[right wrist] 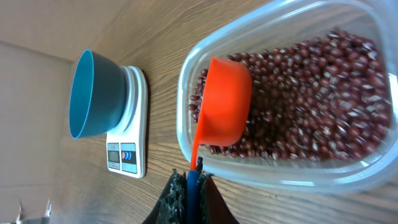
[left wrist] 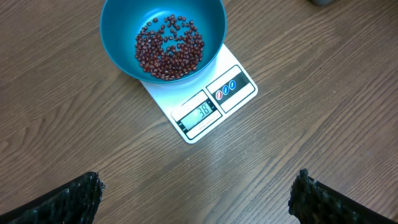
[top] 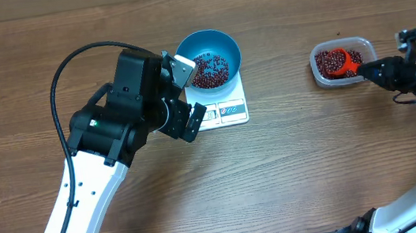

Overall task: Scoop item into bowl and weigh 150g on scale
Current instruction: 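Lower the scoop into the bean tub and scoop beans, then lift the filled scoop and move it left over the blue bowl, then tilt the scoop with right gripper to pour beans into bowl, then shake the tilted scoop over the bowl to empty it, then carry the empty scoop right back to the bean tub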

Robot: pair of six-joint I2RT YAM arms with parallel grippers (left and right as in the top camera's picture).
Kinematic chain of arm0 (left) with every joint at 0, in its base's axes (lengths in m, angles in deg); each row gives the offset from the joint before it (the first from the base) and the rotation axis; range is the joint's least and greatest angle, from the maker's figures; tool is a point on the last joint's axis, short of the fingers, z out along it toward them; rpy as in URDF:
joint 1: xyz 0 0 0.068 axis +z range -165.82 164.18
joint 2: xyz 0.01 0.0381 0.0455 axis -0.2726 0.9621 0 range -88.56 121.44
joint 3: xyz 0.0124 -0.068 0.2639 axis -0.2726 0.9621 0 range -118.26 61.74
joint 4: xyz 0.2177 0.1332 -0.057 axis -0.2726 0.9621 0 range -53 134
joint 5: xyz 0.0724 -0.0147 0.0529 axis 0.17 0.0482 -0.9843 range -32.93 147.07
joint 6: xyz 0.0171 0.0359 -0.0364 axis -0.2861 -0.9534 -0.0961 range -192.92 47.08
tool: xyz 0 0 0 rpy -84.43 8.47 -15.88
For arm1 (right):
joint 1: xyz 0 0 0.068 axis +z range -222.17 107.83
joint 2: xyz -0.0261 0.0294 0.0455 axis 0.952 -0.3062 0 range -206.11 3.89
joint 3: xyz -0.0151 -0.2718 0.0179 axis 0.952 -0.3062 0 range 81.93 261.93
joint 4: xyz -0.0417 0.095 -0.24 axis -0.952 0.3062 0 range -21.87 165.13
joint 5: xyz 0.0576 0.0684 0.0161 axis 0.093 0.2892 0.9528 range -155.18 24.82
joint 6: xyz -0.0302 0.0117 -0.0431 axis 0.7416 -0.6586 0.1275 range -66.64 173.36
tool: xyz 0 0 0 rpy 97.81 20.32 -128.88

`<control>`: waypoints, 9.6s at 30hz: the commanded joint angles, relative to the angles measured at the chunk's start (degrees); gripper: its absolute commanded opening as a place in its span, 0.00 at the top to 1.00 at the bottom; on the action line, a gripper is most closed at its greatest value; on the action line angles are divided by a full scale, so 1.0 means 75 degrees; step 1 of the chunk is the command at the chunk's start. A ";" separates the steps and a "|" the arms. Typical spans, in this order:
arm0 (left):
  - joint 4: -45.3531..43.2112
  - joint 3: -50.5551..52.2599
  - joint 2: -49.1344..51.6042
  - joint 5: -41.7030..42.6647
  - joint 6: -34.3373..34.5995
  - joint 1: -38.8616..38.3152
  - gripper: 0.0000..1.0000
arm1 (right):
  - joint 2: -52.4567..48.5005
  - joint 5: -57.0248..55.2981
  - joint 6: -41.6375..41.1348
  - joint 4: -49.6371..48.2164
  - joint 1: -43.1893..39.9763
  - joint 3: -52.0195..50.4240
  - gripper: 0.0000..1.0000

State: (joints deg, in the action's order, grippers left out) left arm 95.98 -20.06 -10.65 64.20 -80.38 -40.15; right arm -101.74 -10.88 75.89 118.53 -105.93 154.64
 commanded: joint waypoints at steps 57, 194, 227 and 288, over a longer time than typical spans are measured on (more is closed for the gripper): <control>-0.0009 -0.0058 0.0047 0.0105 0.0085 -0.0009 0.00 | -0.0050 0.3768 -0.3089 -0.1530 0.2320 0.0530 0.96; -0.0012 -0.0055 0.0154 -0.0009 0.0082 -0.0009 0.00 | 0.1918 -0.4465 -0.1571 -0.2739 0.6881 0.0574 0.96; -0.0012 -0.0055 0.0154 -0.0009 0.0082 -0.0009 0.00 | 0.1923 -0.5438 -0.0545 -0.2789 0.7434 0.0577 0.96; -0.0012 -0.0055 0.0154 -0.0009 0.0082 -0.0009 0.00 | 0.2296 -0.4538 -0.1454 -0.2702 0.6936 0.0577 0.96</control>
State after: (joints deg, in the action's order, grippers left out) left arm 95.98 -20.06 -9.73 64.16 -80.36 -40.15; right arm -88.64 -48.93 72.56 98.81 -51.02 157.68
